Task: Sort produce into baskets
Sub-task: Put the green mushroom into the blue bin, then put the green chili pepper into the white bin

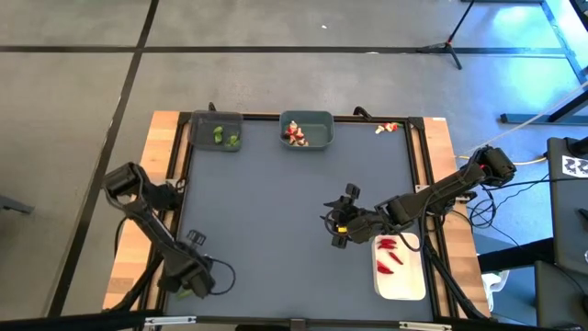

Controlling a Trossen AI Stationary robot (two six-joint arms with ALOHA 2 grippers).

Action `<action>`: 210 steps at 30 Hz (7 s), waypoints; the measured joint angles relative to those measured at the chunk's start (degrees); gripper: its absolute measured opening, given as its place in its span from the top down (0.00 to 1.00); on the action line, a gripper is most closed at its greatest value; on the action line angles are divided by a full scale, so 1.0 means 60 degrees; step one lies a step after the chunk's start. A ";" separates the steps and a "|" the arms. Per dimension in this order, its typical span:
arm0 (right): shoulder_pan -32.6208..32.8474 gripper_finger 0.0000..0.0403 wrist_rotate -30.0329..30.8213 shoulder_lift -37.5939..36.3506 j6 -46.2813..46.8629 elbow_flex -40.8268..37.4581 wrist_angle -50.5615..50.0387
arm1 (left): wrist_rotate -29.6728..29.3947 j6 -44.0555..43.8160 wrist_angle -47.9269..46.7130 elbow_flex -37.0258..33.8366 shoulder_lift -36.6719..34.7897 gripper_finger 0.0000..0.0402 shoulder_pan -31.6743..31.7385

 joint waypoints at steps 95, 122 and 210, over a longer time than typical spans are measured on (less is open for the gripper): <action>0.0000 0.56 -0.0187 -0.0004 0.0141 -0.0004 -0.0074 | -0.6344 0.5053 0.7139 0.0004 -0.4493 0.60 1.0044; 0.0000 0.56 -0.0250 -0.0004 0.0142 -0.0004 -0.0002 | -0.2791 -0.3874 0.1995 0.0004 -0.4811 0.60 0.3060; 0.0000 0.56 -0.0592 0.0000 -0.0692 -0.0004 0.1400 | -0.5995 0.4265 0.7638 0.0007 -0.4362 0.94 0.5772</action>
